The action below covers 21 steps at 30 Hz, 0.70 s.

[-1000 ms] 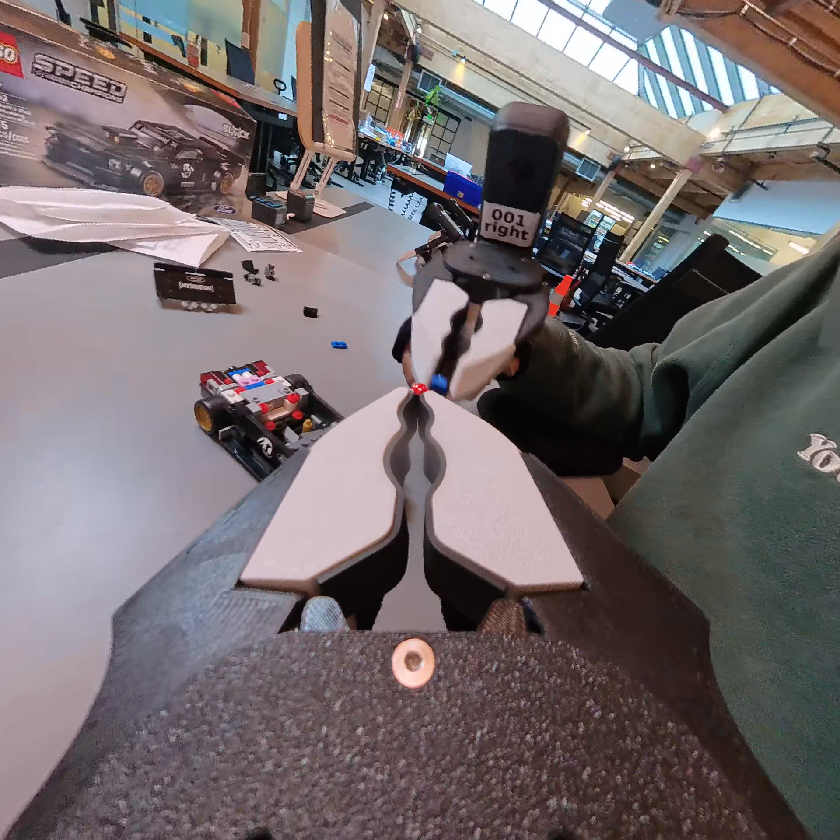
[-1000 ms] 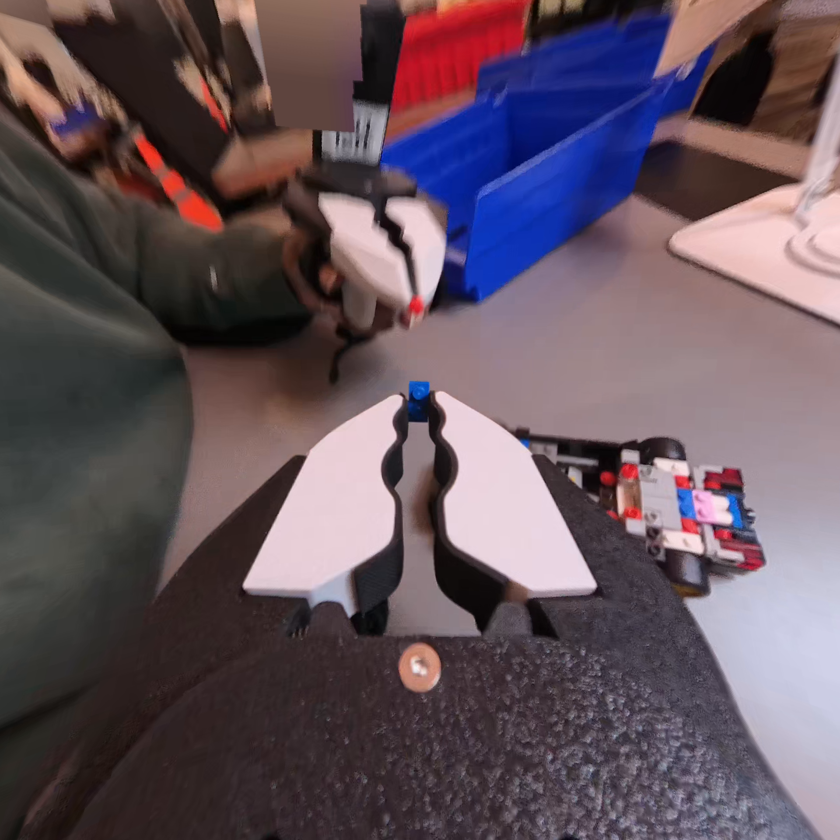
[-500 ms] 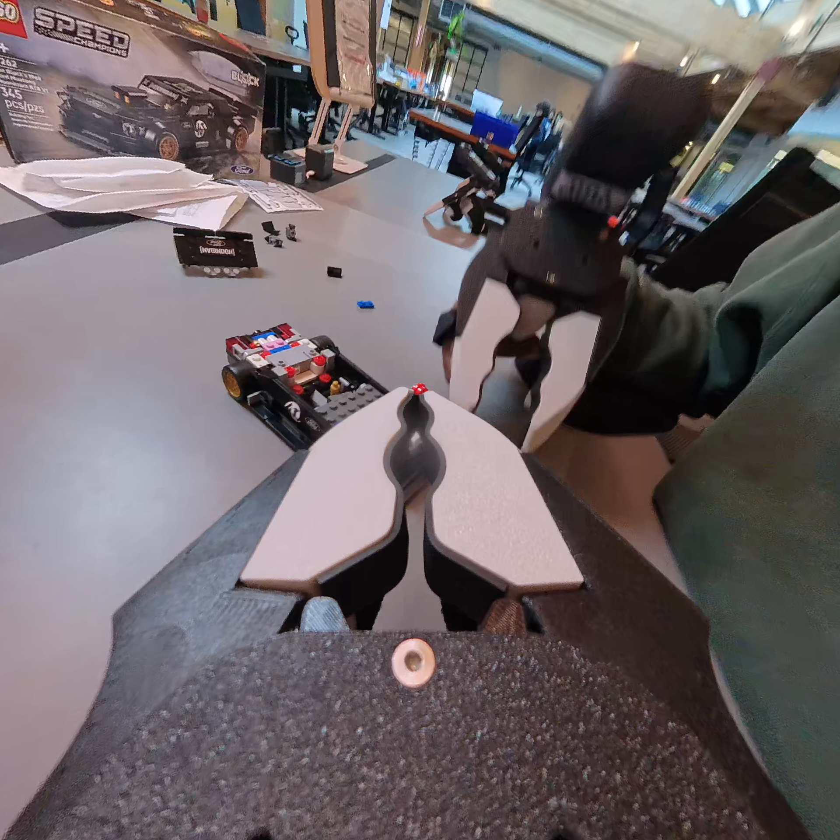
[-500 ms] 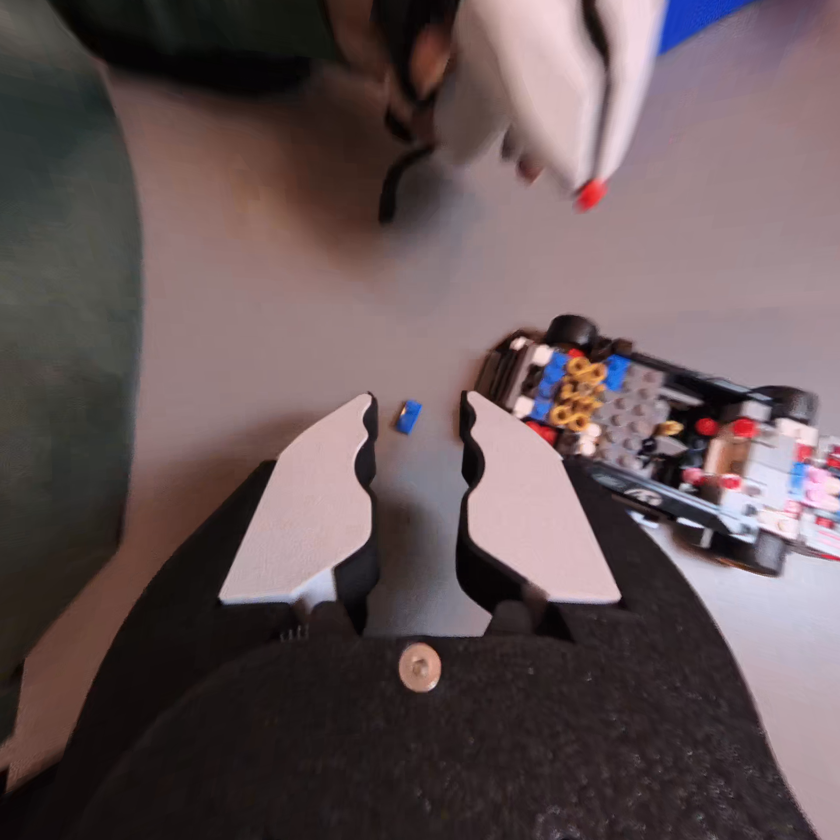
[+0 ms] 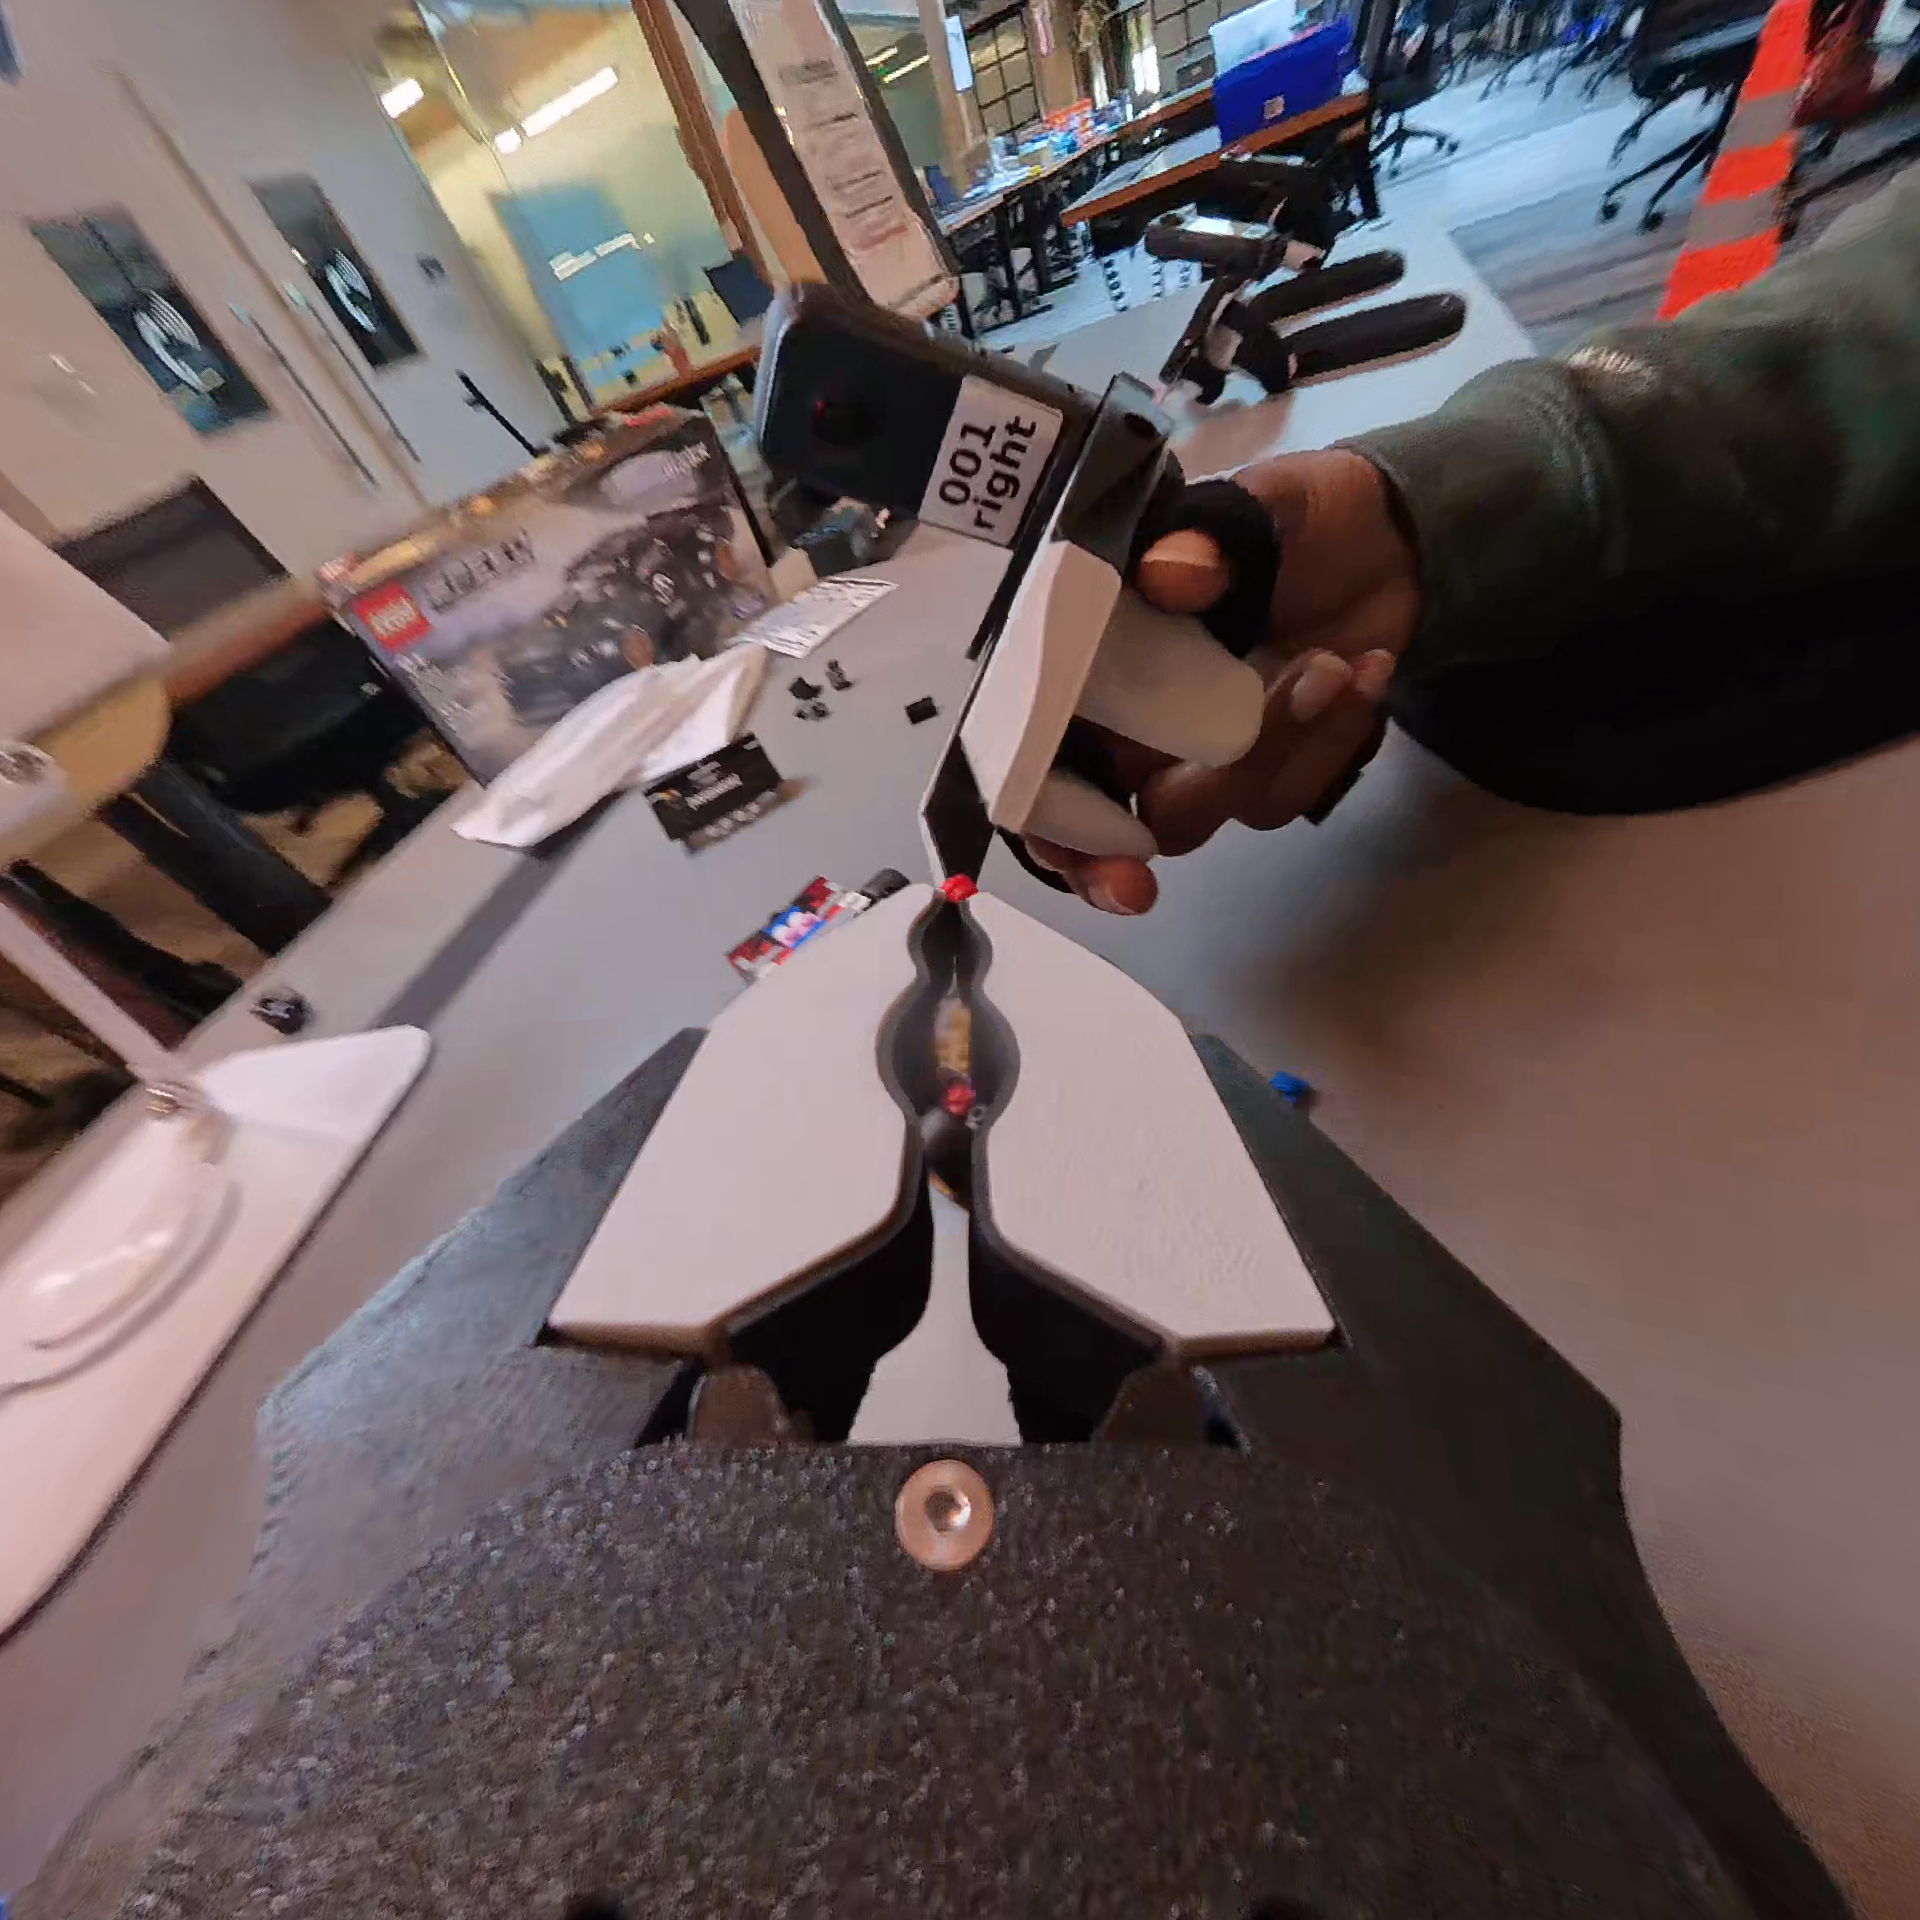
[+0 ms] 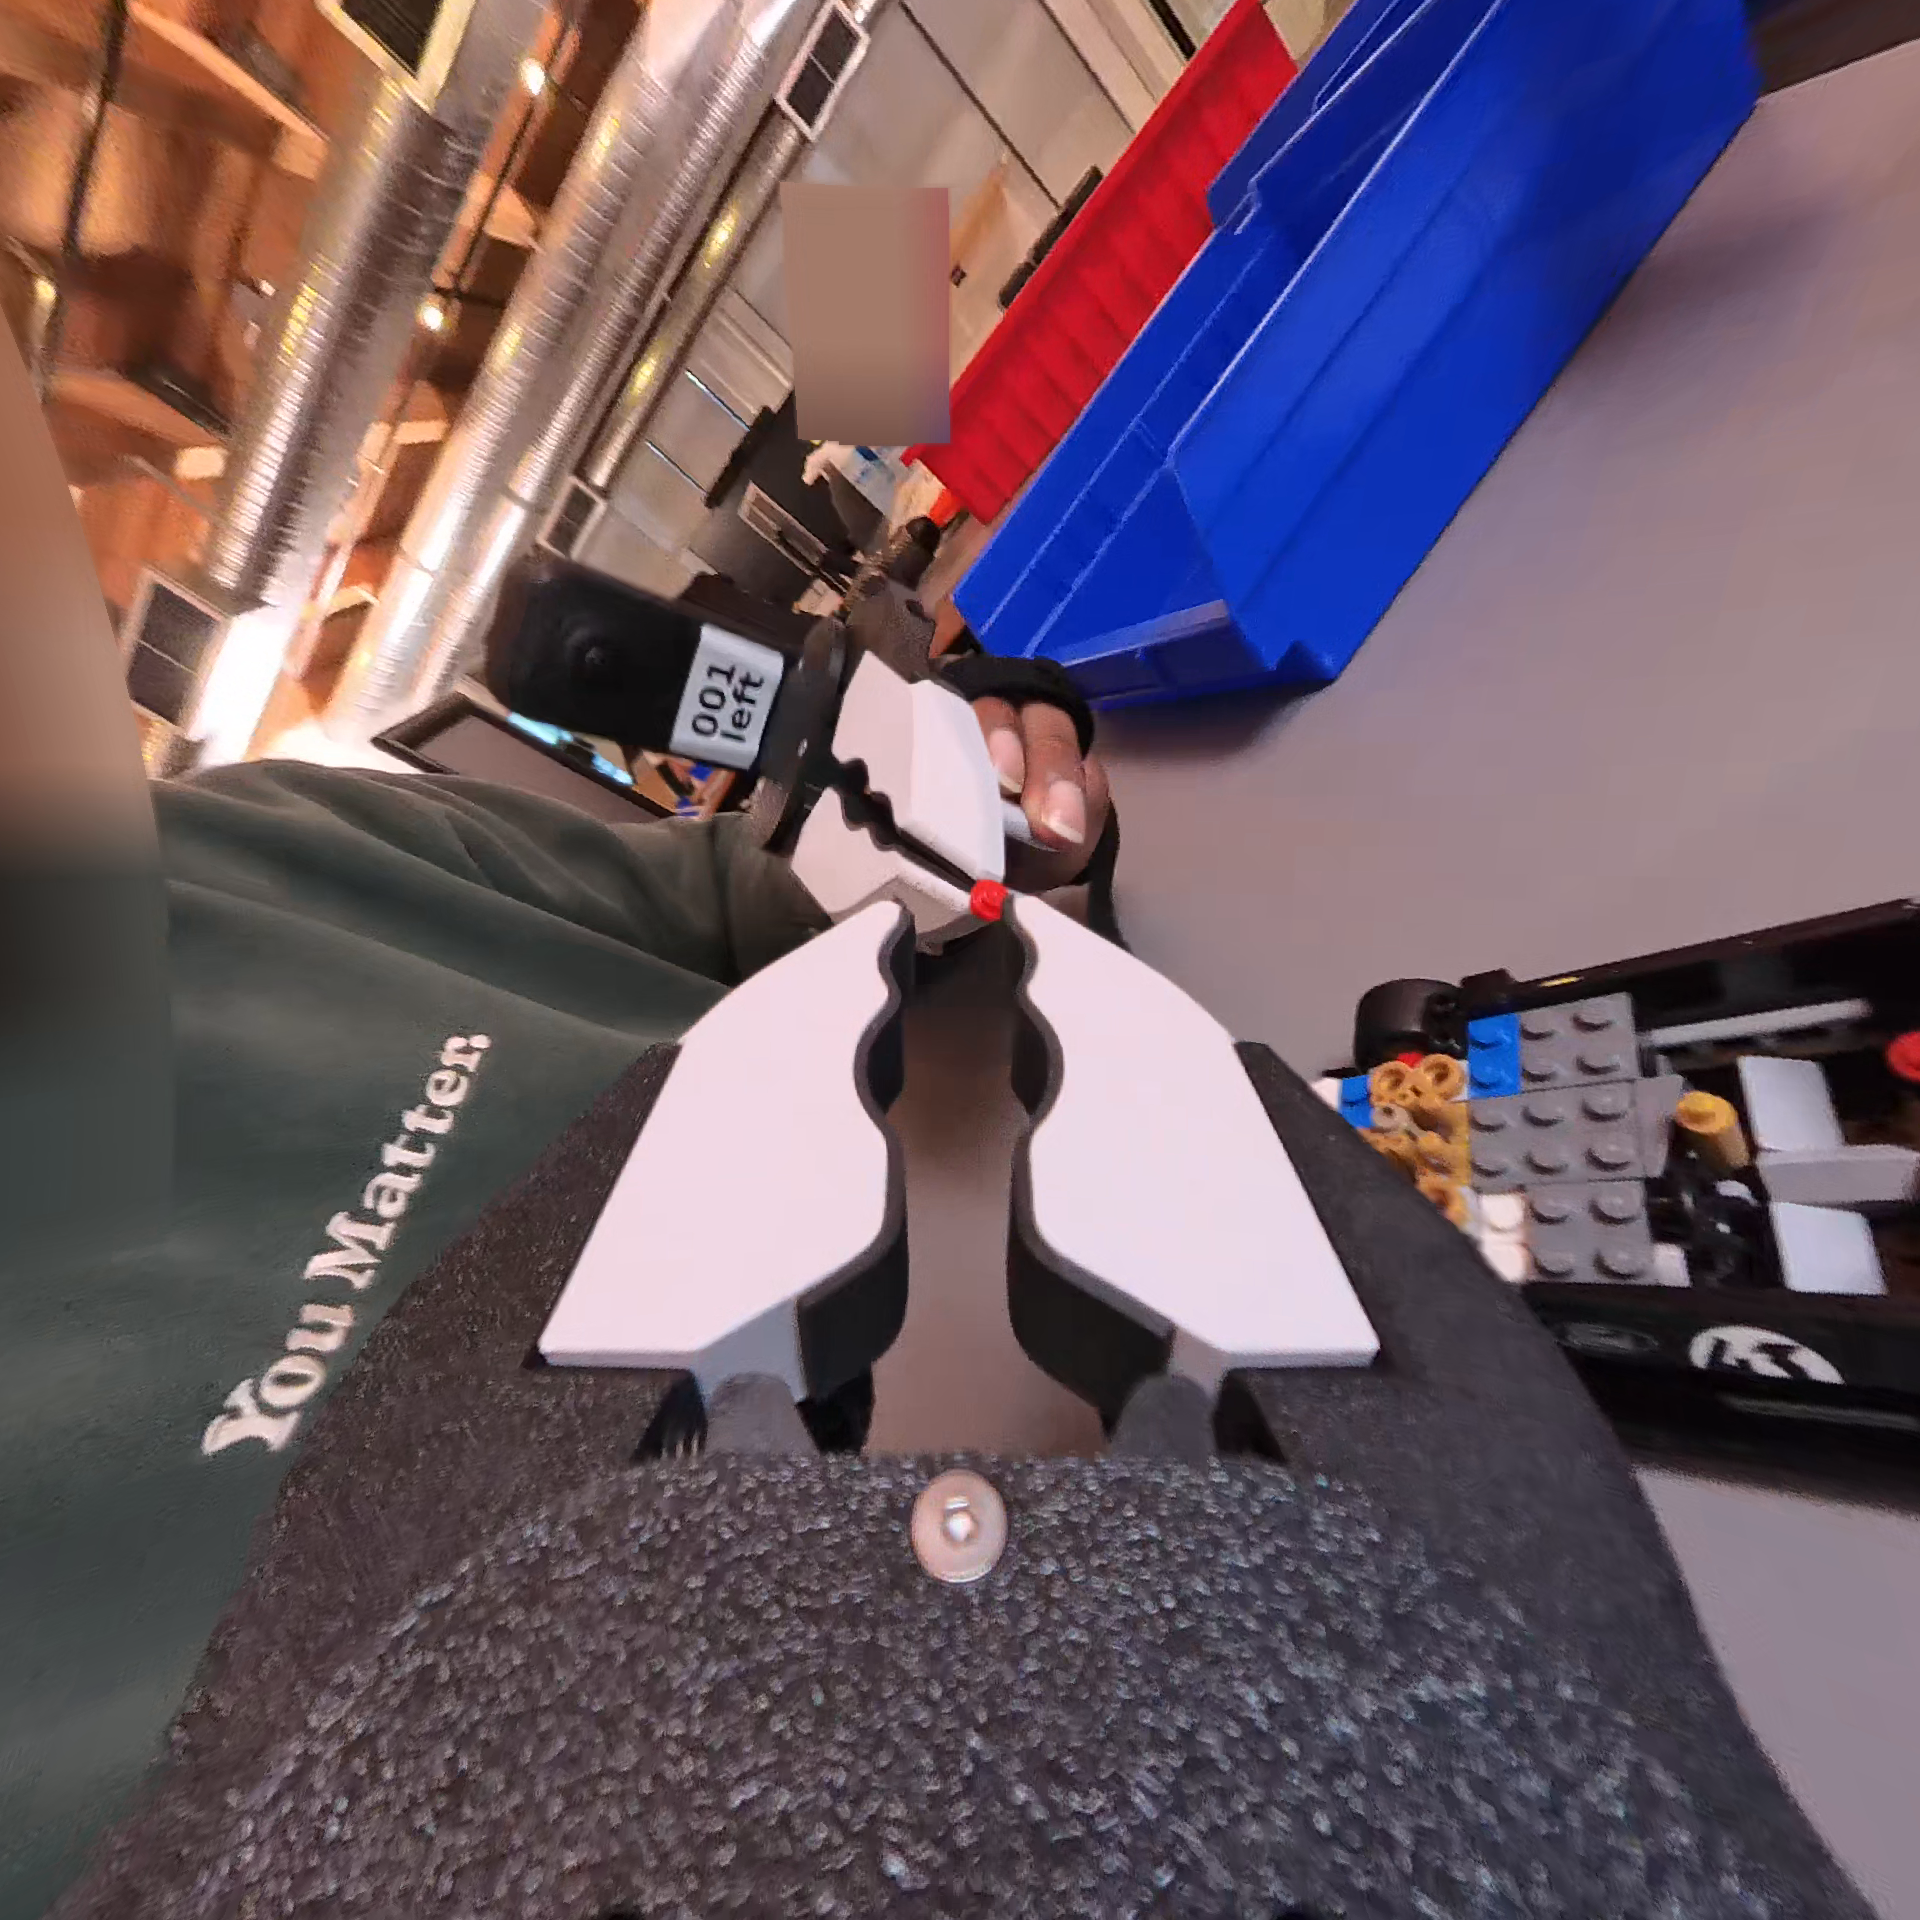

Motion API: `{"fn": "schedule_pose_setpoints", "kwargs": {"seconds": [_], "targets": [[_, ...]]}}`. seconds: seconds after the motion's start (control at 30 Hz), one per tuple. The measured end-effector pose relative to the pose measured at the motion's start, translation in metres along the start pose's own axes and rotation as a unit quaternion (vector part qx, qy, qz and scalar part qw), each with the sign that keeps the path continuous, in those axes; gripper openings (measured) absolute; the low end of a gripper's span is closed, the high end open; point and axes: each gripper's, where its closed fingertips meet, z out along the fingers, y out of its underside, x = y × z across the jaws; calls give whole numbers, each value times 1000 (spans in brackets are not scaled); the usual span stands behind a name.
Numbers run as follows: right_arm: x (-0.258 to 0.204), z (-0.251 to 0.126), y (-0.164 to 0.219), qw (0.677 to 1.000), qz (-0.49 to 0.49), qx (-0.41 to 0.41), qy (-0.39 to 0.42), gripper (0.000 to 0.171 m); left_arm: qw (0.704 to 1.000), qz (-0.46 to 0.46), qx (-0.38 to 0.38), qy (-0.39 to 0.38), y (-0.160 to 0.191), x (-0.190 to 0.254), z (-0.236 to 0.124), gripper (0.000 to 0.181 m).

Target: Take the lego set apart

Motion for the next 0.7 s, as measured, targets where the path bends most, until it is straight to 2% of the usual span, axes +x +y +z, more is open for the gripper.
{"fn": "schedule_pose_setpoints", "kwargs": {"seconds": [0.17,0.23,0.33,0.43,0.5,0.57,0.63,0.7], "targets": [[1,6,2,1000,10,-1,-1,15,997,76,-6,-21,-3,4,0,0],[2,7,4,1000,0,-5,6,8,996,88,-12,-25,0,4,0,0],[4,7,4,999,-28,-9,23,7,995,92,-18,-21,3,5,1,0],[10,5,7,993,-96,-22,66,7,997,68,-27,-3,11,6,3,0],[16,3,6,982,-153,-29,106,7,999,16,-30,19,16,6,3,0],[27,0,6,955,-239,-49,166,7,994,-87,-38,57,23,6,4,0],[37,-2,7,912,-335,-77,225,7,972,-217,-31,91,23,3,5,5],[42,-1,9,864,-419,-94,264,7,933,-338,-31,115,25,-1,6,11]]}}
